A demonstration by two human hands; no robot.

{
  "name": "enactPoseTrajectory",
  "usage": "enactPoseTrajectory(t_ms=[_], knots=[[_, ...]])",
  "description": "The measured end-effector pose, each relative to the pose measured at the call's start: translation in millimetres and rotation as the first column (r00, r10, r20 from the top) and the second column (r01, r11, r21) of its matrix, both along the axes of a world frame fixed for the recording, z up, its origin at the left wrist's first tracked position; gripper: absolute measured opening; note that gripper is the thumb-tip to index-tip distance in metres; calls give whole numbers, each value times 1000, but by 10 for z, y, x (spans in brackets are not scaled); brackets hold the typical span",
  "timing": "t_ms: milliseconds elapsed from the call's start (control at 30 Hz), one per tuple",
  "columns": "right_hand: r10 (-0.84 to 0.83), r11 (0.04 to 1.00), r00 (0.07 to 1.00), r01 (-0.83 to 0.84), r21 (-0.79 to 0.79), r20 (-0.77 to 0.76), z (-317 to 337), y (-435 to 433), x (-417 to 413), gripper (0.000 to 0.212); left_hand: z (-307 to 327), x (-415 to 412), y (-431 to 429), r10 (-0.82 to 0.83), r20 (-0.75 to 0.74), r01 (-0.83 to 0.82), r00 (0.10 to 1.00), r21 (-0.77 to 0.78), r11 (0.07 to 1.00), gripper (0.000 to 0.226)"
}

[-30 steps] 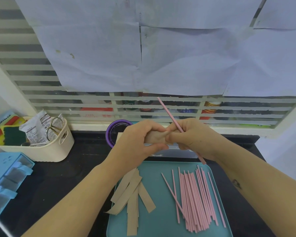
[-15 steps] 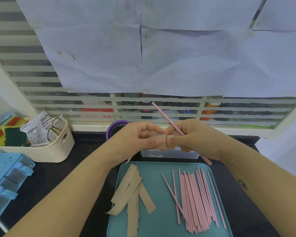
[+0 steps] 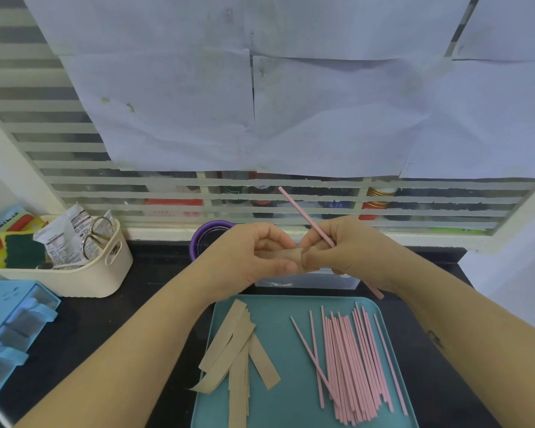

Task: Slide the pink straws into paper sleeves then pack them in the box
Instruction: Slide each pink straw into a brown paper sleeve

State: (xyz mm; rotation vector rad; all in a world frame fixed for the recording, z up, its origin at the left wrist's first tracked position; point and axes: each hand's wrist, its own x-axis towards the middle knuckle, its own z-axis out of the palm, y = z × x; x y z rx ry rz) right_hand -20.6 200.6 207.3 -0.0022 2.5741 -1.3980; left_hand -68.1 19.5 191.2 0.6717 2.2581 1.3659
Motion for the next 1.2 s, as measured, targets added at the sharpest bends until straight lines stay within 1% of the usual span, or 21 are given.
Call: enactPoseTrajectory(t_ms=[67, 133, 167, 233, 267, 300, 333, 367, 500, 600, 667, 733, 800, 900, 1067, 1200], knots=[[-37, 998, 999, 39, 54, -40, -36, -8, -25, 10, 2, 54, 45, -35, -223, -8, 974, -191, 982, 31], [-64, 994, 996, 69, 80, -67, -70, -6, -47, 8, -26, 105, 96, -87, -439, -58, 894, -307, 950, 34], [-72, 994, 995, 78, 79, -75, -82, -1, -55, 8, -51, 117, 110, -101, -541, -95, 835, -322, 942, 33], [-80, 994, 993, 87, 69, -90, -95, 0, -71, 9, -119, 92, 112, -118, -713, -144, 691, -296, 944, 29], [-86, 994, 991, 93, 64, -101, -96, -7, -76, 9, -157, 69, 111, -126, -762, -144, 635, -278, 950, 27], [-94, 993, 989, 102, 64, -114, -102, -10, -80, 9, -182, 58, 114, -124, -788, -136, 603, -255, 957, 25], [-103, 991, 987, 112, 71, -126, -112, -11, -85, 9, -196, 50, 120, -119, -798, -126, 590, -237, 963, 25], [-108, 989, 985, 120, 83, -134, -125, -9, -84, 10, -200, 47, 129, -119, -790, -109, 601, -229, 967, 24], [-80, 988, 986, 98, 121, -143, -162, 23, -65, 10, -168, 53, 128, -96, -718, -64, 690, -192, 979, 25], [-57, 984, 983, 85, 156, -177, -98, 87, -26, 14, -182, 47, 107, -51, -668, -110, 742, -196, 974, 23], [-28, 972, 978, 75, 224, -206, -10, 153, 12, 26, -205, 31, 78, -24, -647, -149, 762, -212, 966, 28], [12, 943, 978, 59, 328, -210, 85, 226, 56, 31, -224, 1, 47, -1, -636, -179, 772, -219, 959, 31], [77, 903, 982, 6, 429, -175, 143, 288, 81, 31, -229, -25, 25, 16, -613, -207, 790, -242, 948, 32], [147, 834, 982, -58, 549, -121, 153, 316, 88, 40, -237, -55, 6, 28, -592, -227, 806, -264, 938, 31], [163, 752, 984, -73, 655, -77, 126, 307, 73, 39, -245, -64, 2, 35, -589, -233, 807, -263, 936, 28], [208, 705, 977, -111, 700, -54, 118, 237, 20, 40, -249, -40, 30, 10, -587, -192, 809, -248, 950, 30]])
